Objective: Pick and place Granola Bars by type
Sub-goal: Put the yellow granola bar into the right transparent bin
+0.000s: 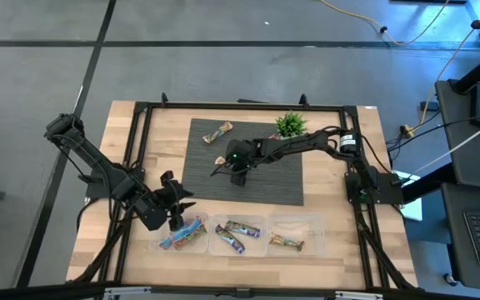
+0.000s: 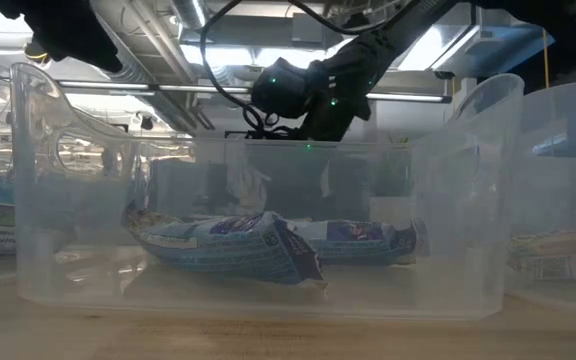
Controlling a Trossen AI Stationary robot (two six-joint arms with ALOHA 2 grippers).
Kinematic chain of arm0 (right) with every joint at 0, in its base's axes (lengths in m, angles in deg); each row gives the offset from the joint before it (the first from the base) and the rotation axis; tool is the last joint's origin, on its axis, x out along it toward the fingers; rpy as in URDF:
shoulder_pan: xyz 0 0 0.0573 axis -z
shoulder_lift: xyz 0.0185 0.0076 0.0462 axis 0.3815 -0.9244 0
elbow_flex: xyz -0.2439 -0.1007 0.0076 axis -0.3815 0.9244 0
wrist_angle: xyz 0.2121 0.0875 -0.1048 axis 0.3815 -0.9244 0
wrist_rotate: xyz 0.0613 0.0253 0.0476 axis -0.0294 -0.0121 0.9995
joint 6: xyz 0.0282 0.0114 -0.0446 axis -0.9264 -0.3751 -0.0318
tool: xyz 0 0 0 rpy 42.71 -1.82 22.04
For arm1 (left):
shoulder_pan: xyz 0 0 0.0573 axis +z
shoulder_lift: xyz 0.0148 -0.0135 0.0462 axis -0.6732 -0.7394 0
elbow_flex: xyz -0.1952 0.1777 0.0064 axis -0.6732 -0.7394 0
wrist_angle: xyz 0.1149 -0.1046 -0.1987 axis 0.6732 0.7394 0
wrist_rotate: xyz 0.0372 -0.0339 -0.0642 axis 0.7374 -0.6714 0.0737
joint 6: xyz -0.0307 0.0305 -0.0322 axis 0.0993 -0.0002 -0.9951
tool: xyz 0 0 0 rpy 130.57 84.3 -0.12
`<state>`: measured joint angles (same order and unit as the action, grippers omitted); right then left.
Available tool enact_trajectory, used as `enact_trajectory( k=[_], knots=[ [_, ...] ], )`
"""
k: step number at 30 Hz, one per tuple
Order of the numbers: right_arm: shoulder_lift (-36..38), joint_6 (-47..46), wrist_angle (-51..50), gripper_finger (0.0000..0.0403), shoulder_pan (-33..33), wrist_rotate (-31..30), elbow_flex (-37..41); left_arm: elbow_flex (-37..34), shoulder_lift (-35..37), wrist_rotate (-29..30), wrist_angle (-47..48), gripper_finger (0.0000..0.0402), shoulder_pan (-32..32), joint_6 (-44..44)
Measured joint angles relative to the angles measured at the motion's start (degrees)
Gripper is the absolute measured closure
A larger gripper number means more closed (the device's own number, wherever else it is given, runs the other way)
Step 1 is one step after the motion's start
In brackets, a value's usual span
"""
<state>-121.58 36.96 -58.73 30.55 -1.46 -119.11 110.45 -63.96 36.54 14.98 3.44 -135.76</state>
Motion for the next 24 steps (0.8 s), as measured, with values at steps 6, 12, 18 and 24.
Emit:
enact_trajectory(
  k=[6,12,18,24],
  knots=[
    [1.0,0.0,-0.9,0.0333,0.0,0.0,0.1,0.0,0.0,-1.6,0.0,0.0272,0.0,0.0],
    [3.5,0.2,-6.3,0.0329,0.0,0.0,-3.1,0.0,0.0,-1.5,0.7,0.0274,0.0,0.0],
    [7.2,-1.6,-18.3,0.0328,-1.7,0.0,-9.6,0.0,0.0,-1.1,2.2,0.027,0.3,0.0],
    [12.5,-12.7,-32.9,0.0328,-6.7,0.4,-12.7,0.0,0.0,-1.0,2.6,0.027,1.5,2.0]
  ],
)
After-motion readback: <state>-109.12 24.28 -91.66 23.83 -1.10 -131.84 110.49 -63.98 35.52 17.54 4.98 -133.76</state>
